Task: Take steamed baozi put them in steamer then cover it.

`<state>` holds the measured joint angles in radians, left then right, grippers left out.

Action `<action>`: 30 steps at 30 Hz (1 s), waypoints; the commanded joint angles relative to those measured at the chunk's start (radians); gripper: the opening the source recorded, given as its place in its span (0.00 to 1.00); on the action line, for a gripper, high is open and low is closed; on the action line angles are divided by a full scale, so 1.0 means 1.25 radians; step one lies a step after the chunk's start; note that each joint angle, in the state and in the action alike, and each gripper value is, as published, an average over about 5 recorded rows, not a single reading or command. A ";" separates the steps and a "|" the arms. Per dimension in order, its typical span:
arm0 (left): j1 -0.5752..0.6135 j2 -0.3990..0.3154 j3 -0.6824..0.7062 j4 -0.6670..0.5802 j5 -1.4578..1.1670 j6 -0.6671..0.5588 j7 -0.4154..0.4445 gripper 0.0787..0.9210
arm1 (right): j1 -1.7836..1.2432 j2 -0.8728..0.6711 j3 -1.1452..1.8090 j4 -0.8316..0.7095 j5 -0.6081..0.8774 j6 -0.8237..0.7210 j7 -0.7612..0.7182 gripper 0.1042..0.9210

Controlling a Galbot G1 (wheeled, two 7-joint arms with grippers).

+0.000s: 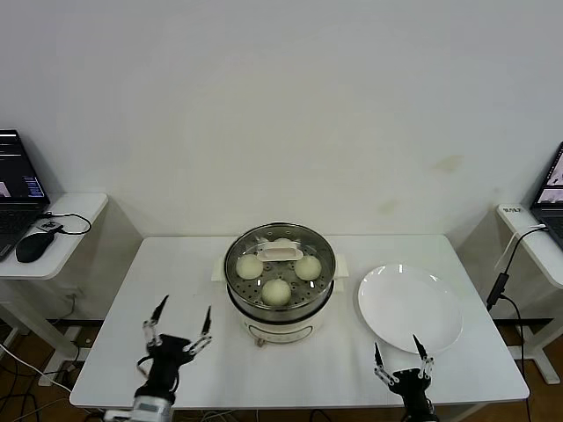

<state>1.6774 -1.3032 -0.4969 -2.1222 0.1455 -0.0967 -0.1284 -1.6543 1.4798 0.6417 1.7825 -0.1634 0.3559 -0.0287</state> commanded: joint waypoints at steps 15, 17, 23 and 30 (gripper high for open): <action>0.112 0.010 -0.090 0.076 -0.339 -0.103 -0.003 0.88 | -0.123 -0.060 -0.030 0.142 0.117 -0.039 -0.062 0.88; 0.115 0.006 -0.090 0.073 -0.334 -0.097 -0.001 0.88 | -0.129 -0.061 -0.030 0.148 0.121 -0.044 -0.069 0.88; 0.135 0.001 -0.091 0.068 -0.325 -0.090 0.007 0.88 | -0.140 -0.067 -0.028 0.153 0.133 -0.055 -0.076 0.88; 0.151 0.004 -0.097 0.071 -0.324 -0.091 0.019 0.88 | -0.144 -0.072 -0.028 0.151 0.136 -0.067 -0.087 0.88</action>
